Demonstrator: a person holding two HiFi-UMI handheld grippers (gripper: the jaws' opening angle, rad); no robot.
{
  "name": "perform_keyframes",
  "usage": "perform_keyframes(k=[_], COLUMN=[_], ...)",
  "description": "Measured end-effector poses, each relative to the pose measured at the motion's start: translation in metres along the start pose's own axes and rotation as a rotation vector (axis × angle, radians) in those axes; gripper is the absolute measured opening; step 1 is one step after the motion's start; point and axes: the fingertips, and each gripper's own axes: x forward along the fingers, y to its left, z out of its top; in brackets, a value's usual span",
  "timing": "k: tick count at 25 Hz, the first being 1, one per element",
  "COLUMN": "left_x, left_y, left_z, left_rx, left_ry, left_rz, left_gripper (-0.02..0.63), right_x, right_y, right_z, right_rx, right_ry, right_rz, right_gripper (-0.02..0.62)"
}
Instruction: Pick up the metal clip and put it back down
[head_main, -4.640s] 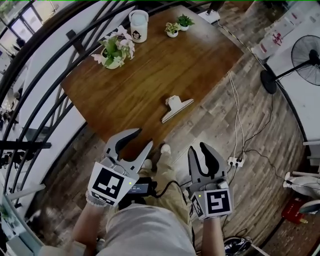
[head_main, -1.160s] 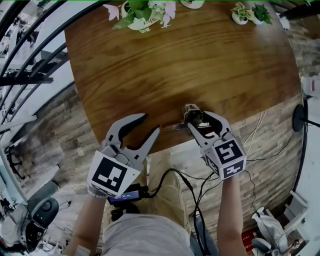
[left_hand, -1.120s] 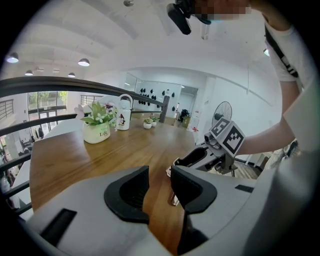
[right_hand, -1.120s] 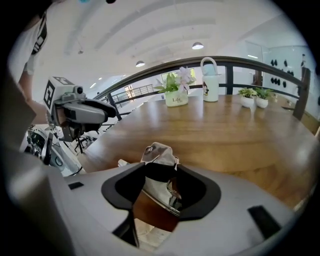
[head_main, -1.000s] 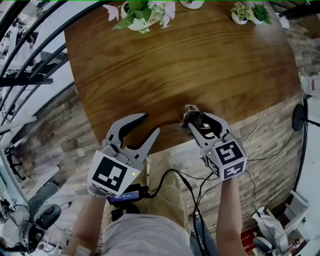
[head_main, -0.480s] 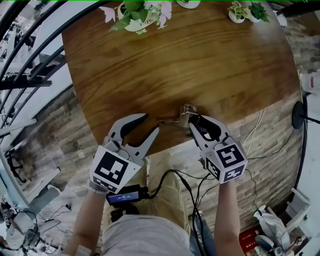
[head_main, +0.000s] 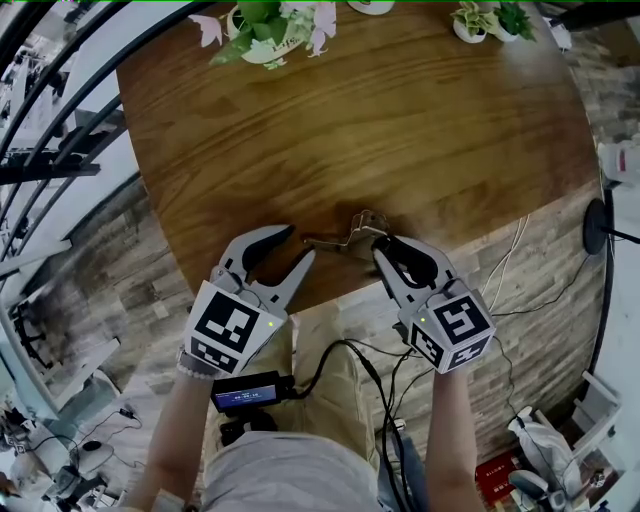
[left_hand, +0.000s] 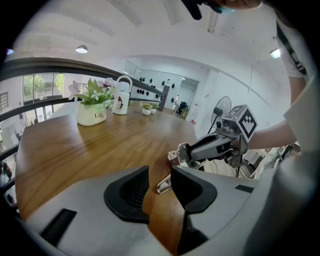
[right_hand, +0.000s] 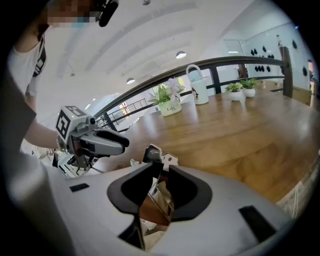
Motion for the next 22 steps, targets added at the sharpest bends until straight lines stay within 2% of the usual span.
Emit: perform_keyframes(k=[4,9,22], left_x=[0.005,0.012,0.019], left_y=[0.002,-0.001,-0.003], left_z=[-0.008,-0.016,-0.019], left_rx=[-0.004,-0.006,-0.004], left_ry=[0.021,0.052,0.079], left_rz=[-0.003,-0.041,-0.096], left_gripper=[0.141,0.204,0.206], right_x=[-0.001,0.0,-0.009], right_y=[0.0,0.001,0.01], right_z=[0.002,0.004,0.022], right_rx=[0.014,0.013,0.022], right_ry=[-0.016,-0.028,-0.103], right_rz=[0.008,0.021,0.07], right_gripper=[0.101,0.097,0.091])
